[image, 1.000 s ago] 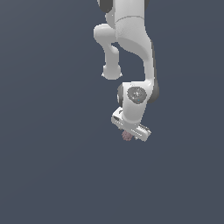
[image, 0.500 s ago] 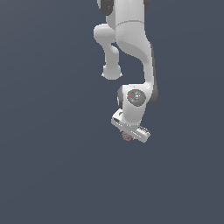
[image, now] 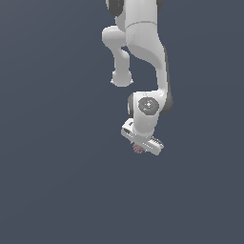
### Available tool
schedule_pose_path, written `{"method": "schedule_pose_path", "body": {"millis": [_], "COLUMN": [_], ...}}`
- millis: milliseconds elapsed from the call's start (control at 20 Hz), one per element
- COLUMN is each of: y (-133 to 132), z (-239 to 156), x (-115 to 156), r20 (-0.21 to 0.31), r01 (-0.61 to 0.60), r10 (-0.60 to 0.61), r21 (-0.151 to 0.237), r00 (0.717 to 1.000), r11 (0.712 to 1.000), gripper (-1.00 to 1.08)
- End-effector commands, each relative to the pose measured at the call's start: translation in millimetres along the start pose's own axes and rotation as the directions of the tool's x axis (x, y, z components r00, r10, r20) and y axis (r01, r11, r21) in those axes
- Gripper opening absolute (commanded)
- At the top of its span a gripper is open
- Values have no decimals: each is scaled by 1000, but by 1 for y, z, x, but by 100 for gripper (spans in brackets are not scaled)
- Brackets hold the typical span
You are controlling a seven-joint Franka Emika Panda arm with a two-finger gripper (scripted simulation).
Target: Pick up the object and move it to a goal position.
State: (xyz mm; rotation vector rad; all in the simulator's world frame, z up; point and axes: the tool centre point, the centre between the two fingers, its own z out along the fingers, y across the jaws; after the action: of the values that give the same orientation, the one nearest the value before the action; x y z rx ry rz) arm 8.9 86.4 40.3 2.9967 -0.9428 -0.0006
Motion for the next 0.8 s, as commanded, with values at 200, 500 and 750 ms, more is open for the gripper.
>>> {"method": "schedule_pose_path", "body": {"millis": [200,500,750], "y": [0,1,1], "z": [-23,-67,-116], "x": [9,25,43], "r20": [-1,-1,-1], "r01": [0,-1,-1], "r10": [0,1,1], "r21": [1,0,0], "r00": [1000,1000,1000], "r11": [1000,1000,1000], "gripper": [-100,-100,-100]}}
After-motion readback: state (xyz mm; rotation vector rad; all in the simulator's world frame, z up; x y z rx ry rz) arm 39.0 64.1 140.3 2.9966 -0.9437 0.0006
